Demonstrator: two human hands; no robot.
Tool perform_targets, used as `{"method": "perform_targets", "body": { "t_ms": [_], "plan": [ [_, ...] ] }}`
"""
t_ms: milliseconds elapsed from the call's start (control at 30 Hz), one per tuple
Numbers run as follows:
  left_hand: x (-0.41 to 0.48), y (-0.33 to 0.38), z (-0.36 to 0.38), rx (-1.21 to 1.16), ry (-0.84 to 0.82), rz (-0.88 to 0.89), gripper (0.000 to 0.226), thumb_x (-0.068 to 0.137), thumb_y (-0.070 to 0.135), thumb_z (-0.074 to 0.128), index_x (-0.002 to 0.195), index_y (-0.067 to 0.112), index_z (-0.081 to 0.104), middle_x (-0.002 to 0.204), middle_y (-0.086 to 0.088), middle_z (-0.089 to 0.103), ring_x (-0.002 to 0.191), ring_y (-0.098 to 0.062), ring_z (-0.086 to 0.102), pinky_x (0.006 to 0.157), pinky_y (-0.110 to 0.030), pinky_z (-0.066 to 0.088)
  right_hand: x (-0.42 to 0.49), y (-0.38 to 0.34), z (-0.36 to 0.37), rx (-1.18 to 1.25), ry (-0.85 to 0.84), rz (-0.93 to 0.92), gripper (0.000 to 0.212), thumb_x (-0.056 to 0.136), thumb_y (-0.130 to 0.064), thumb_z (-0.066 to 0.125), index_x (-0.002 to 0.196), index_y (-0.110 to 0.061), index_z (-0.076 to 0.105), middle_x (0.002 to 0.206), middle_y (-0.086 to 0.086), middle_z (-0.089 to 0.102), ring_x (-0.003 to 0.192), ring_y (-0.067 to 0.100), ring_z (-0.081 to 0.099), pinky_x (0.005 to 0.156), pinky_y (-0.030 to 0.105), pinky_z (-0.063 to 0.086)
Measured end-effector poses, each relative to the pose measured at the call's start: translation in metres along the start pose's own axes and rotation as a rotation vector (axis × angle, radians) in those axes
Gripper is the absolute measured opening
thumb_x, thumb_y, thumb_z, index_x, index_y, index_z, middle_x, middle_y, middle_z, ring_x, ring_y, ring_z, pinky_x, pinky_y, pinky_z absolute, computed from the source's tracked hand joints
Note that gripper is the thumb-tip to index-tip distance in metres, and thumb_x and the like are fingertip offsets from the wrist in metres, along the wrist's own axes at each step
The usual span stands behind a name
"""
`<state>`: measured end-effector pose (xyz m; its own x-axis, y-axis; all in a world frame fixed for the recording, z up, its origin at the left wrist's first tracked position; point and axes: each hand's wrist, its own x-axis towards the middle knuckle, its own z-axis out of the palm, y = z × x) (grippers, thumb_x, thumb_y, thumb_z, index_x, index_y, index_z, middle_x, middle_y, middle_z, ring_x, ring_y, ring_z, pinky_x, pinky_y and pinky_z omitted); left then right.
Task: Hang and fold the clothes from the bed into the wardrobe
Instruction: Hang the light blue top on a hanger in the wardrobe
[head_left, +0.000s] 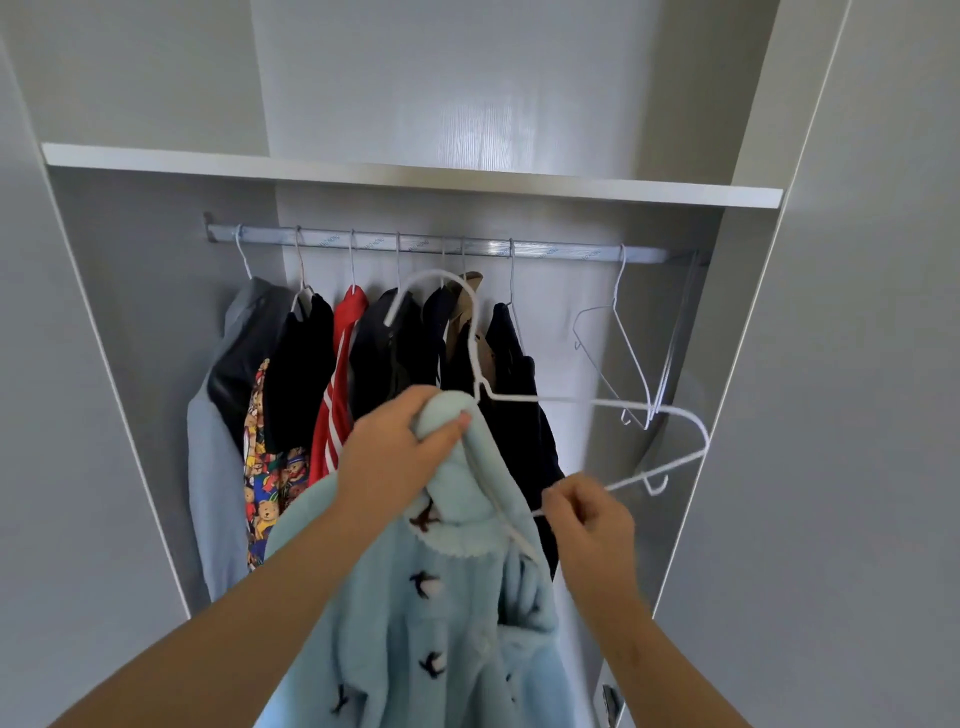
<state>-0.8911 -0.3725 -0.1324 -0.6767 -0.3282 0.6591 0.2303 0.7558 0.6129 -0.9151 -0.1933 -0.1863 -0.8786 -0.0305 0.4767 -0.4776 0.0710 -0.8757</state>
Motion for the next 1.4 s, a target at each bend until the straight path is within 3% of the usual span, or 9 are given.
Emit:
{"method": "perform_targets", "body": {
  "t_ms": [100, 167, 267, 400, 567, 900, 1033, 1233, 1400],
  "plan": [
    [0.01, 0.006, -0.014, -0.144, 0.054, -0.013, 0.016, 0.08, 0.038, 0.068, 0.094, 0.035, 0.061, 0.081, 0.02, 0.062, 0.08, 0.0, 0.059, 0.071, -0.021, 0.05, -0.004, 0.018, 0.009, -0.08, -0.117, 0.21, 0.025, 0.082, -0.001, 0.06, 0.068, -0.021, 0.053, 0.057, -0.016, 0.054, 0.052, 0.0, 0.046, 0.048, 0.008, 0.037],
    [0.013, 0.014, -0.025, -0.242, 0.02, 0.008, 0.018, 0.078, 0.038, 0.07, 0.087, 0.042, 0.055, 0.08, 0.026, 0.061, 0.077, 0.008, 0.058, 0.062, -0.01, 0.047, -0.004, 0.028, 0.013, -0.18, -0.162, 0.271, 0.028, 0.079, -0.009, 0.067, 0.099, -0.026, 0.056, 0.093, -0.01, 0.061, 0.085, 0.01, 0.058, 0.067, 0.009, 0.044],
    [0.015, 0.023, -0.038, -0.294, -0.011, 0.065, 0.019, 0.075, 0.038, 0.071, 0.083, 0.043, 0.055, 0.082, 0.03, 0.06, 0.076, 0.011, 0.057, 0.058, -0.005, 0.045, -0.001, 0.039, 0.018, -0.453, -0.332, 0.311, 0.066, 0.078, -0.022, 0.068, 0.137, -0.02, 0.038, 0.127, 0.002, 0.048, 0.116, 0.028, 0.049, 0.095, 0.035, 0.043],
    [0.019, 0.023, -0.049, -0.376, -0.021, 0.074, 0.02, 0.077, 0.029, 0.072, 0.082, 0.043, 0.057, 0.081, 0.026, 0.063, 0.076, 0.008, 0.06, 0.06, -0.007, 0.047, -0.001, 0.042, 0.025, -0.453, -0.575, 0.498, 0.02, 0.085, -0.019, 0.057, 0.099, -0.03, 0.049, 0.106, 0.0, 0.055, 0.102, 0.025, 0.054, 0.087, 0.032, 0.044],
    [0.021, 0.009, -0.065, -0.335, 0.028, 0.095, 0.02, 0.081, 0.022, 0.07, 0.083, 0.036, 0.057, 0.078, 0.027, 0.061, 0.072, 0.009, 0.057, 0.061, -0.008, 0.047, 0.001, 0.044, 0.021, -0.099, -0.415, 0.634, 0.014, 0.085, -0.003, 0.056, 0.094, -0.013, 0.053, 0.083, 0.006, 0.06, 0.072, 0.016, 0.058, 0.059, 0.023, 0.048],
    [0.006, -0.031, -0.122, 0.174, 0.044, 0.264, 0.022, 0.074, 0.051, 0.047, 0.093, 0.059, 0.053, 0.095, 0.052, 0.047, 0.079, 0.01, 0.051, 0.071, 0.007, 0.031, 0.033, 0.022, -0.003, 0.571, -0.334, 0.881, 0.015, 0.069, 0.003, 0.061, 0.069, -0.007, 0.071, 0.074, 0.013, 0.069, 0.065, 0.024, 0.067, 0.062, 0.035, 0.055],
    [-0.002, -0.053, -0.124, 0.292, 0.098, 0.299, 0.044, 0.076, 0.044, 0.046, 0.095, 0.01, 0.069, 0.087, 0.013, 0.066, 0.076, -0.01, 0.052, 0.067, -0.012, 0.038, 0.04, 0.018, -0.008, 0.632, -0.329, 0.909, 0.017, 0.061, 0.002, 0.06, 0.059, -0.007, 0.075, 0.068, 0.012, 0.071, 0.057, 0.022, 0.069, 0.052, 0.03, 0.056],
    [-0.009, -0.058, -0.123, 0.467, 0.043, 0.311, 0.046, 0.076, 0.04, 0.043, 0.088, 0.006, 0.072, 0.074, -0.006, 0.068, 0.062, -0.022, 0.062, 0.06, -0.021, 0.042, 0.04, 0.02, -0.017, 0.679, -0.341, 1.043, 0.031, 0.067, -0.005, 0.042, 0.062, 0.005, 0.071, 0.069, 0.018, 0.069, 0.056, 0.03, 0.067, 0.053, 0.038, 0.057],
    [-0.016, -0.059, -0.114, 0.527, 0.096, 0.311, 0.052, 0.075, 0.04, 0.042, 0.088, 0.0, 0.072, 0.074, -0.013, 0.069, 0.058, -0.028, 0.066, 0.05, -0.034, 0.051, 0.047, 0.014, -0.012, 0.534, -0.215, 1.057, 0.022, 0.068, -0.029, 0.06, 0.063, -0.008, 0.061, 0.07, 0.013, 0.062, 0.065, 0.029, 0.057, 0.071, 0.034, 0.047]
  ]
}}
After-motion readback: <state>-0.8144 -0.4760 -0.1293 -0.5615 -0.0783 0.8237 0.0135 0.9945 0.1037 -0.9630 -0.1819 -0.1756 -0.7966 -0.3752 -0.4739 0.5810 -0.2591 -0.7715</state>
